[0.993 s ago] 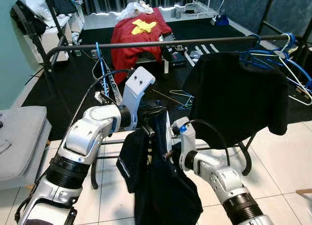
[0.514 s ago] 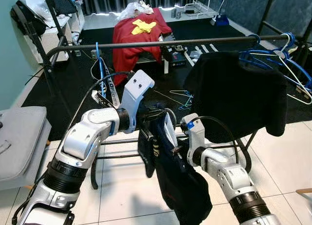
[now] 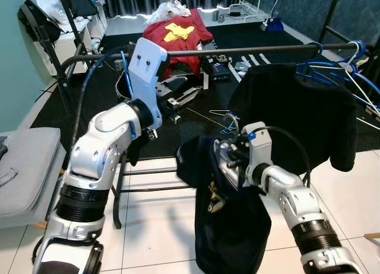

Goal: Hang hanger

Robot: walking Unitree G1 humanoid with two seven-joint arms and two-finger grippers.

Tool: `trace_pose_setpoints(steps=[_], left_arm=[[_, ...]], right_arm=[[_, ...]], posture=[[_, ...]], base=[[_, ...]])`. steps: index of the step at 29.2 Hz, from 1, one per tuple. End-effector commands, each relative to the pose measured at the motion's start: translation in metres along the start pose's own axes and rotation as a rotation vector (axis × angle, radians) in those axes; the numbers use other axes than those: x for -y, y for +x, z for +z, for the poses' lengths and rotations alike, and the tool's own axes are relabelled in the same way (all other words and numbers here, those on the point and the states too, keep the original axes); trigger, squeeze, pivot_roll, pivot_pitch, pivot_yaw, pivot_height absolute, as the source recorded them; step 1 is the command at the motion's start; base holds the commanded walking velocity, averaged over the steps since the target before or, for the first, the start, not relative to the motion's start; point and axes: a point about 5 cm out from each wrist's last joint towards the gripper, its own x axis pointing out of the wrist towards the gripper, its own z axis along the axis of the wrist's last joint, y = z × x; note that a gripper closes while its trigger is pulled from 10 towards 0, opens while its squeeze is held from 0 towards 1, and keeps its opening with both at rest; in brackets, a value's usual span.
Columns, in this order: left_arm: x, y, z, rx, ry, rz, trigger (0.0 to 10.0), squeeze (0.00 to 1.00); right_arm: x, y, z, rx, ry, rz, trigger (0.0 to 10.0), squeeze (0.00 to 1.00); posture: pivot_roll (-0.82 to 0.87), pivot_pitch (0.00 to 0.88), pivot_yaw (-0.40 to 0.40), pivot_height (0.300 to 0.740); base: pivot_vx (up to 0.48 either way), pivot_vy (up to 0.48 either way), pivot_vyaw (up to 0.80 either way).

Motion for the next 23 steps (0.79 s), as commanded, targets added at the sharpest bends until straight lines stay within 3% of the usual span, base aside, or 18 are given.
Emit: trace_pose_setpoints(steps=[1,4,14,16,19,20,21,23], left_arm=[[-0.002,-0.002,0.004,0.022,-0.011,0.022,10.0,0.0],[-0.006,-0.004,-0.003,-0.013,0.007,0.055,10.0,0.0],[-0.006,-0.009,-0.029,-0.118,-0.009,0.051,10.0,0.0],[-0.006,-0.015,-0.06,-0.216,-0.097,0.111,10.0,0.0],[-0.006,-0.015,-0.06,-0.216,-0.097,0.111,10.0,0.0],[-0.008,-0.019,-0.077,-0.256,-0.159,0.191,10.0,0.0],[-0.008,-0.019,-0.077,-0.256,-0.159,0.191,10.0,0.0],[-0.005,-0.033,-0.108,-0.3,-0.218,0.304,10.0,0.0]], right_arm=[[0.005,0.001,0.008,0.039,-0.027,-0.031,10.0,0.0],[0.009,0.0,0.013,0.06,-0.118,-0.059,10.0,0.0],[0.007,-0.001,0.025,0.123,-0.167,-0.053,10.0,0.0],[0.009,-0.002,0.032,0.154,-0.212,-0.074,10.0,0.0],[0.009,-0.002,0.032,0.154,-0.212,-0.074,10.0,0.0],[0.01,-0.004,0.04,0.229,-0.191,-0.112,10.0,0.0],[0.01,-0.004,0.04,0.229,-0.191,-0.112,10.0,0.0],[0.017,-0.013,0.053,0.396,-0.017,-0.201,10.0,0.0]], posture=[[-0.06,0.046,0.059,0.74],[-0.06,0.047,0.057,0.74],[-0.07,0.044,0.062,0.74],[-0.07,0.04,0.071,0.74],[-0.07,0.04,0.071,0.74],[-0.07,0.036,0.076,0.74],[-0.07,0.036,0.076,0.74],[-0.07,0.034,0.085,0.74]], base=[[0.0,0.0,0.0],[0.0,0.0,0.0],[0.0,0.0,0.0],[0.0,0.0,0.0],[0.0,0.0,0.0],[0.0,0.0,0.0],[0.0,0.0,0.0],[0.0,0.0,0.0]])
